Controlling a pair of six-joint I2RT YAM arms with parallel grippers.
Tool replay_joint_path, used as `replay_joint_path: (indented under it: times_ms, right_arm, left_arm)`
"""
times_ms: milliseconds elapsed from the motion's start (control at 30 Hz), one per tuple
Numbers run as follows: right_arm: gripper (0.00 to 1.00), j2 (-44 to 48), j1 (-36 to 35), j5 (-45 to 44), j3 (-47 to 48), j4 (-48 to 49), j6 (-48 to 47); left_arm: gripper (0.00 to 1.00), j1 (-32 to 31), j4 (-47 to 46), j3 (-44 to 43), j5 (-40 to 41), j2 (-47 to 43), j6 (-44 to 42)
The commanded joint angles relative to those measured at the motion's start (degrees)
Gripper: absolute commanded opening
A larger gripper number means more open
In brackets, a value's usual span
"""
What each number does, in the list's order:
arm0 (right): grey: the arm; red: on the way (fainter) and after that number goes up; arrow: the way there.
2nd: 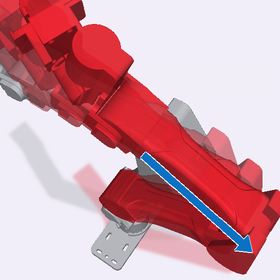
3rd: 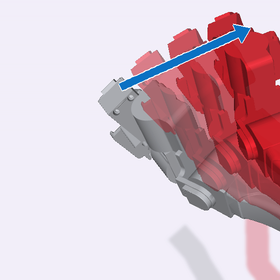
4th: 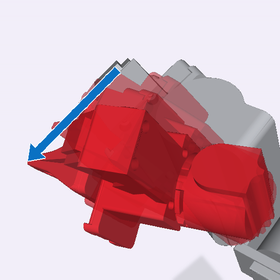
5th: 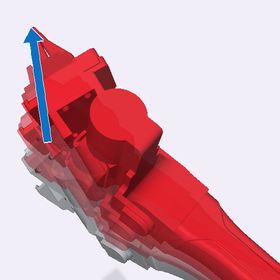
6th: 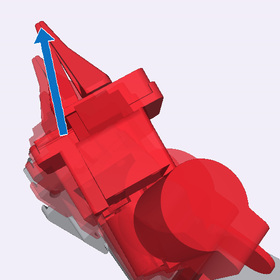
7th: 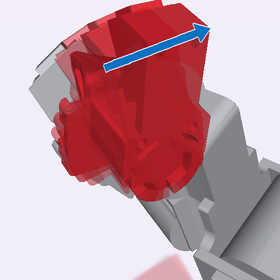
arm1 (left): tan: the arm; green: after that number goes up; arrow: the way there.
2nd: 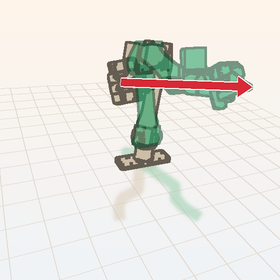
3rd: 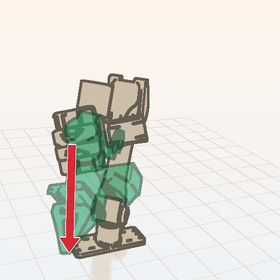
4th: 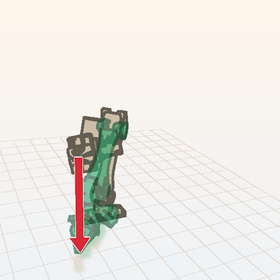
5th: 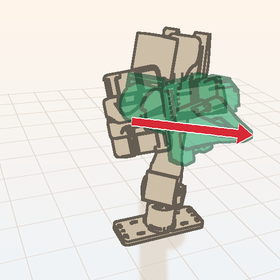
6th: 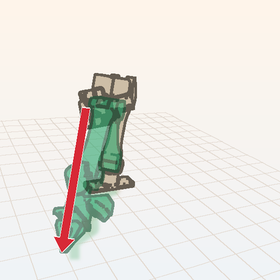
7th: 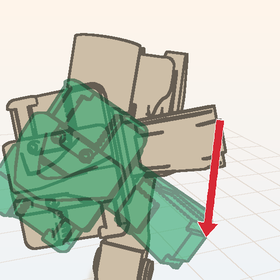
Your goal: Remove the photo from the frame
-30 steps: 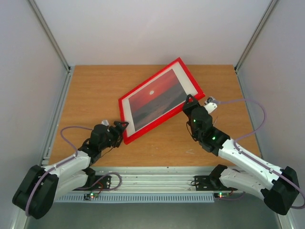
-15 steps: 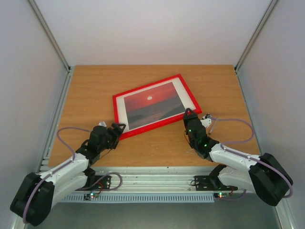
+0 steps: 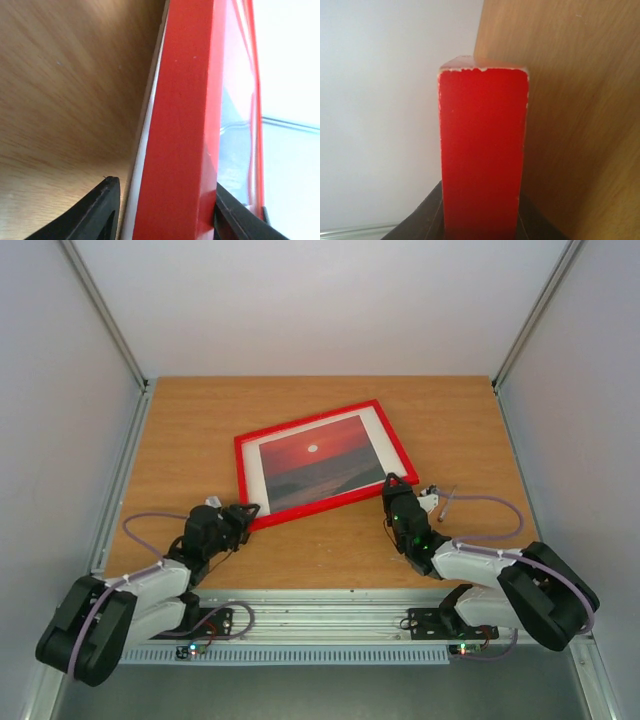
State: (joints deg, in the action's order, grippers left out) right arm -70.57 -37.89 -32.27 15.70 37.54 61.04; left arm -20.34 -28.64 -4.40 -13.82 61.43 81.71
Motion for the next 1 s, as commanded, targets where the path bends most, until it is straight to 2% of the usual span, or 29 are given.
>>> replay_joint_path:
  times_ms: [0,167,333,567,667,833,967]
  right_arm:
    - [0.16,-2.28,-0.39,4.08,-1.74,-3.07,-3.24]
    - [0.26,-1.43,-0.34,5.16,-3.21,-2.70,-2.84]
    - [0.41,0.85,-0.23,6.14,-3.32,-7.85,-2.53]
    - [0.58,-0.83,-0.21,9.92,-5.33,-7.02,-0.96]
    - [0.69,-0.30,-0.26,11.74,-6.26,-7.64,-0.42]
    - [0.86,5.28,-0.25,13.52,-6.99,-18.65,-0.16]
    - [0.96,13.63,-0.25,12.95,-4.83,-33.36,-1.63]
  left_arm:
    - [0.40,0.96,-4.38,1.06,-0.82,-2.34,0.34]
    - [0.32,1.32,4.50,0.12,0.90,-9.50,-1.22]
    - [0.32,1.44,12.08,-0.82,2.84,-14.68,-3.36]
    - [0.32,1.39,11.93,-0.18,2.39,-11.93,-4.77]
    - [0.33,1.42,12.13,-0.17,2.91,-10.76,-5.76]
    - [0.33,1.44,14.05,-0.42,3.88,-10.46,-7.44]
    - [0.34,1.44,16.49,-0.93,4.52,-10.28,-9.00]
